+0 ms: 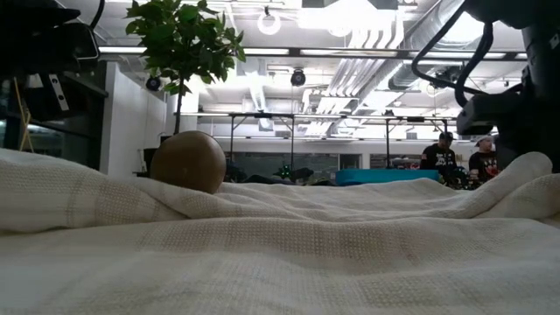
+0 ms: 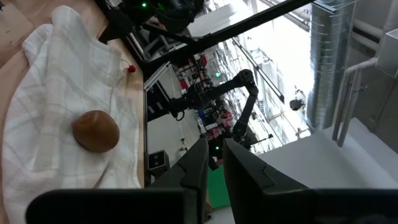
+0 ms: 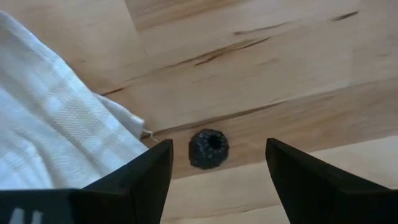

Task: Pick and placing Produce into tupperware
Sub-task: Put the blackberry into the blue bin

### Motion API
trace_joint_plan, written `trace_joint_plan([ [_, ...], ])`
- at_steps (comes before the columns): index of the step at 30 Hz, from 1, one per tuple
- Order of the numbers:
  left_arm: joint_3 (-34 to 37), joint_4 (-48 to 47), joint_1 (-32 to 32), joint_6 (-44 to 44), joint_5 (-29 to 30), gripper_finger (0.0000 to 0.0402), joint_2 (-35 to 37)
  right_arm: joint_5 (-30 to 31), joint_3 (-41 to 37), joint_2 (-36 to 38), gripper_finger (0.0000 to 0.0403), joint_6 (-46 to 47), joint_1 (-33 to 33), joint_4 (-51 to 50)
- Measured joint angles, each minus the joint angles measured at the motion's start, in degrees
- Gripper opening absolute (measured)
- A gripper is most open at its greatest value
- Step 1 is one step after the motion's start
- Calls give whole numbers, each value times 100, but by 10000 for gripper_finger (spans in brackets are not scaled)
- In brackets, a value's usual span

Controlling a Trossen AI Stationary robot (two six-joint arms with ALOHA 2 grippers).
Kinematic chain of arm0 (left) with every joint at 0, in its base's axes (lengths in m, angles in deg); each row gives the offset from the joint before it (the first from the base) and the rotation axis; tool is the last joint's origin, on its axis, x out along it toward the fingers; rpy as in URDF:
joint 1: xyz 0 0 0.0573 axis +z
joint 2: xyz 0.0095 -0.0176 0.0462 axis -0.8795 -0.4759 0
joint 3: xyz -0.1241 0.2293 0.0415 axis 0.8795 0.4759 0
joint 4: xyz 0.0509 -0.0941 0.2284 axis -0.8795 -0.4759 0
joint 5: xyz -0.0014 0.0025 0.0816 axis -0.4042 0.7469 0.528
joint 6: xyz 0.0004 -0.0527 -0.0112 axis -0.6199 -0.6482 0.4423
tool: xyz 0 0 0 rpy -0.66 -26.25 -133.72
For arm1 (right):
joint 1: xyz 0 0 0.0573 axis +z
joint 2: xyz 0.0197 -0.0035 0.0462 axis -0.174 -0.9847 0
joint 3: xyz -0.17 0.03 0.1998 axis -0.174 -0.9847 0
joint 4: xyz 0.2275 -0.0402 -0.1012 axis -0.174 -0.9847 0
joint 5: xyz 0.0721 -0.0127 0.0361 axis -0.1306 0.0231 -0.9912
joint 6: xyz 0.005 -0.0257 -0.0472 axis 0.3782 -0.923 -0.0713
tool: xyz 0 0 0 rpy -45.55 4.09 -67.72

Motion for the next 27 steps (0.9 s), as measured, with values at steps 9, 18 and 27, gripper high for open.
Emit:
trace_joint_plan([
  [9, 1, 0, 0, 0, 0, 40, 0, -93, 0, 0, 248, 18, 0, 53],
  [18, 1, -1, 1, 0, 2, 40, -1, -148, 0, -8, 248, 20, 0, 145],
  [27, 0, -2, 0, 2, 2, 40, 0, -132, 2, -28, 248, 37, 0, 204],
])
